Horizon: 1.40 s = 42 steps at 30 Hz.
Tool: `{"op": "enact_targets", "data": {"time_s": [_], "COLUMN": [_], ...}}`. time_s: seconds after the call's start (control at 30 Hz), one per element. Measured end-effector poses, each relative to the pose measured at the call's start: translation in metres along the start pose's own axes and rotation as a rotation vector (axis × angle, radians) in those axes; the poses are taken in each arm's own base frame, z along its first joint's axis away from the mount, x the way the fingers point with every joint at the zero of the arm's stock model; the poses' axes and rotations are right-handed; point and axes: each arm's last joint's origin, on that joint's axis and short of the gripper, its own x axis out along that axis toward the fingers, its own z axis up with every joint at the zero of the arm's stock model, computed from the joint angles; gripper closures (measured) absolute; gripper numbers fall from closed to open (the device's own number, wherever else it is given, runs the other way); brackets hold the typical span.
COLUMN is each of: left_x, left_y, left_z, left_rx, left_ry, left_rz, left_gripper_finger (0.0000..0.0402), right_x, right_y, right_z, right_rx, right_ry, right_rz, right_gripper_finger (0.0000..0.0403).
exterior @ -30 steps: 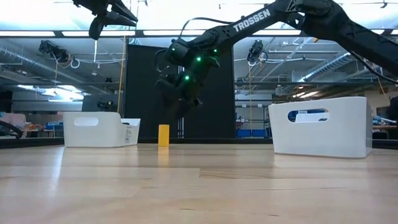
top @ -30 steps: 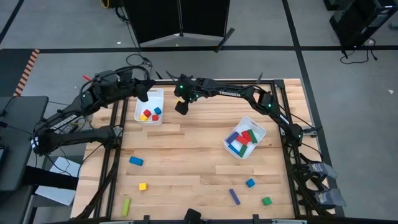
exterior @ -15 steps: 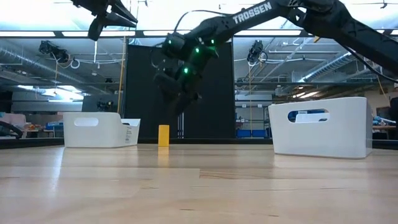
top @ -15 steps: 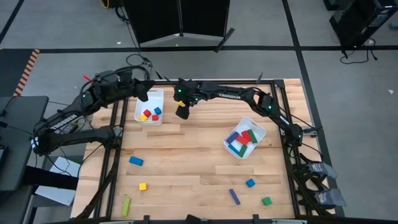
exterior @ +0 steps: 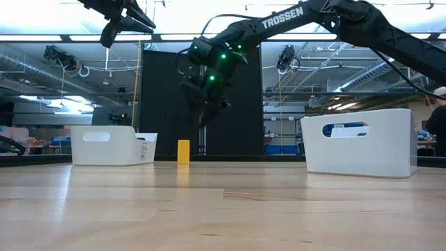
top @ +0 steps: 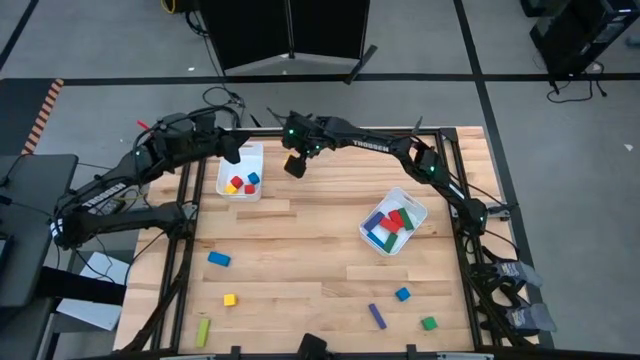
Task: Sort blocks by size
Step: Put the yellow cylindrical block into the right white bin
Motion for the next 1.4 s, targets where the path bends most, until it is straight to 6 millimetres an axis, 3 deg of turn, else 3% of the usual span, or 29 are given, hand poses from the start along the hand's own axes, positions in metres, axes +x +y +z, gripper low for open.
{"op": "enact_targets", "data": {"time_s": [0.2, 0.43, 1.23, 1.4], "left_x": [0.007, 0.012, 0.012, 0.012], "left_y": [0.0, 0.0, 0.0, 0.0], "left_z": [-0.001, -0.003, -0.003, -0.003], "left_rx": [-0.002, -0.016, -0.016, -0.017], "left_ry": [0.02, 0.051, 0.05, 0.048], "left_rz": [0.003, -0.02, -0.02, -0.021], "left_gripper_finger": [0.0333, 0.0334, 0.0334, 0.0334], "right_x": [0.007, 0.022, 0.037, 0.05], "right_y": [0.007, 0.023, 0.022, 0.038], "right_z": [0.002, -0.002, -0.004, -0.012], "right_rx": [0.092, 0.031, -0.106, -0.155], "right_ry": [-0.028, -0.028, -0.046, -0.004], "right_rz": [0.105, 0.024, 0.04, 0.022], "right_gripper_finger": [0.0097, 0.0093, 0.0103, 0.0103]}}
